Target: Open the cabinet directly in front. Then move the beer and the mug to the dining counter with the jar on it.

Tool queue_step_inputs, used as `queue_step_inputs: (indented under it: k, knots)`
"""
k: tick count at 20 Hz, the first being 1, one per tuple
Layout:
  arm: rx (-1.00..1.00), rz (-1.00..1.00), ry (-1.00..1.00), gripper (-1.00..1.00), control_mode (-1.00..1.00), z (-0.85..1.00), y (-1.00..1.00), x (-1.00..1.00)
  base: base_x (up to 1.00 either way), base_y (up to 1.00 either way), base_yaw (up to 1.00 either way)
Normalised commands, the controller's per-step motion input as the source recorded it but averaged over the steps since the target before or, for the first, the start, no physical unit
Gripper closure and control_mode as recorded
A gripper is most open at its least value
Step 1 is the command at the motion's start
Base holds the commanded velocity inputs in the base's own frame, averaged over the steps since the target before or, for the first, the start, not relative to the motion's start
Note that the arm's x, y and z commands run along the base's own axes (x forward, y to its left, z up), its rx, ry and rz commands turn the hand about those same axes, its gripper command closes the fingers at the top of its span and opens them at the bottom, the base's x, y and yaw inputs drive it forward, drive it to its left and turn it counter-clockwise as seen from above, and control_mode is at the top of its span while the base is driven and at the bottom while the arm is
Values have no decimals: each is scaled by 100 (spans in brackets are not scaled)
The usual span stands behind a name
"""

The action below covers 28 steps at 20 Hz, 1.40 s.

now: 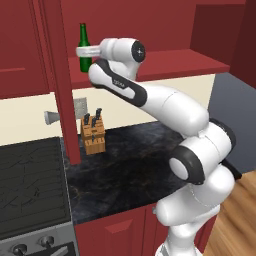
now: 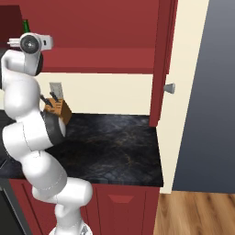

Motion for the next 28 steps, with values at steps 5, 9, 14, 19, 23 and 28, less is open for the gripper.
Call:
queue_step_inputs:
  k: [5,9,14,19,23,28]
  knots:
    - [0,-3,0,-100,-100,0,15,15,0,0,0]
    - [-2,-2,1,100,-100,-1,27,5,0,0,0]
    - [0,-1,0,100,-100,0,2,0,0,0,0]
    - [1,0,-1,100,-100,0,-5,-24,0,0,0]
    - [5,0,-6,100,-100,0,-42,-93,0,0,0]
    - [11,0,-11,100,-100,5,-89,-100,0,0,0]
